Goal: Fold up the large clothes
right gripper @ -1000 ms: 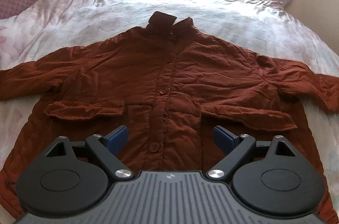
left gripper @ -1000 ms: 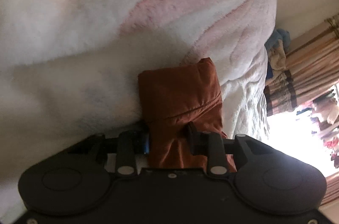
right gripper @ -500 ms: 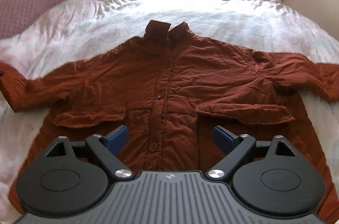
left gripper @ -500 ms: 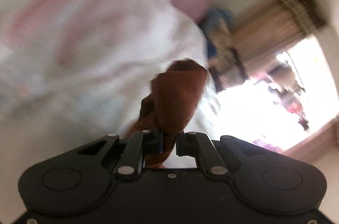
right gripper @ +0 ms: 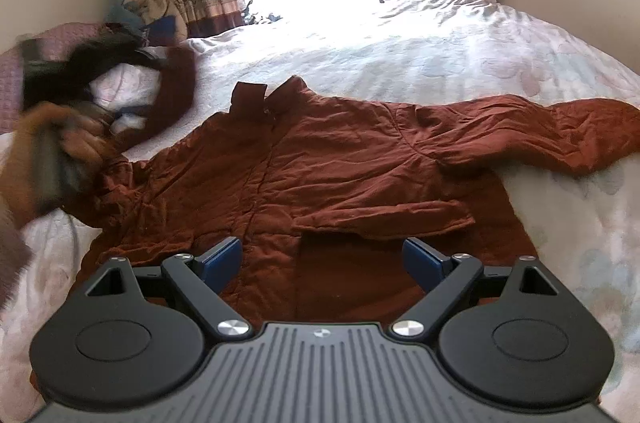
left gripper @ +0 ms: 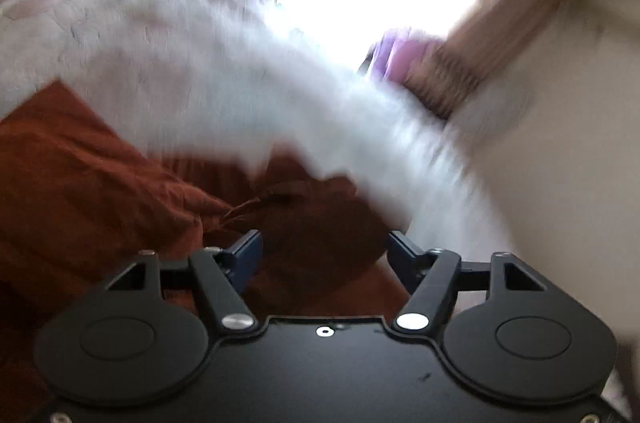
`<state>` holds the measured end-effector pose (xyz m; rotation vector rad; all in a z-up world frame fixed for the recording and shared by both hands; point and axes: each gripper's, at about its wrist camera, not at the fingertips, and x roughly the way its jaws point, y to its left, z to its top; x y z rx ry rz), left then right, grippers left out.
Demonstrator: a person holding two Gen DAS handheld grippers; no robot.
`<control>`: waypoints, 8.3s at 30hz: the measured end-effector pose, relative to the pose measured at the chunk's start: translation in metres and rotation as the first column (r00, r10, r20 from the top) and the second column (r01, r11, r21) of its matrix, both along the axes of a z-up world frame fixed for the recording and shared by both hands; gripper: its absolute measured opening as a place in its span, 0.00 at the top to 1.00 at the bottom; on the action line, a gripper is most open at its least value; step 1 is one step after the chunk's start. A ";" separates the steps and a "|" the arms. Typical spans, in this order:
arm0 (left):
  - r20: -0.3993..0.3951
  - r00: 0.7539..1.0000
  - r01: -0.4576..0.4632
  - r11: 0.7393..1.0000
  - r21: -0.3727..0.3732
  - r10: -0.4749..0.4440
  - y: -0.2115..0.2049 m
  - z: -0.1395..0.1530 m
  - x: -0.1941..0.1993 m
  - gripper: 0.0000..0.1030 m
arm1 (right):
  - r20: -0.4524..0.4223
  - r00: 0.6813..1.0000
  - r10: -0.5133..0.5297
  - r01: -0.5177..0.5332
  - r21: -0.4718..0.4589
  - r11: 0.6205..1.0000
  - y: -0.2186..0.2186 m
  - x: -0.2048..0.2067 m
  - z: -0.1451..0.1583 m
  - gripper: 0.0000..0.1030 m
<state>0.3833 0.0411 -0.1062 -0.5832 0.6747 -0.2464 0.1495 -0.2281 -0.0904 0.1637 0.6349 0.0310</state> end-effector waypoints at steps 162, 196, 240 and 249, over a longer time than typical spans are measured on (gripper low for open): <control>-0.007 0.994 -0.106 0.950 0.294 0.113 0.107 -0.026 -0.076 0.20 | 0.023 0.936 -0.350 0.309 0.423 0.852 -0.214 0.073 -0.068 0.47; -0.123 0.987 -0.060 0.939 0.339 0.108 0.050 -0.063 -0.053 0.20 | 0.117 0.694 -0.710 0.584 0.485 0.651 -0.417 0.086 -0.070 0.92; -0.075 0.994 0.095 0.980 0.176 -0.083 -0.062 -0.077 0.009 0.18 | -0.038 0.956 -0.292 0.200 0.811 0.550 -0.190 0.085 -0.114 0.43; 0.068 0.986 0.142 0.983 0.119 -0.150 -0.070 -0.046 -0.009 0.17 | -0.056 0.917 -0.396 0.180 0.942 0.284 -0.188 0.109 -0.157 0.43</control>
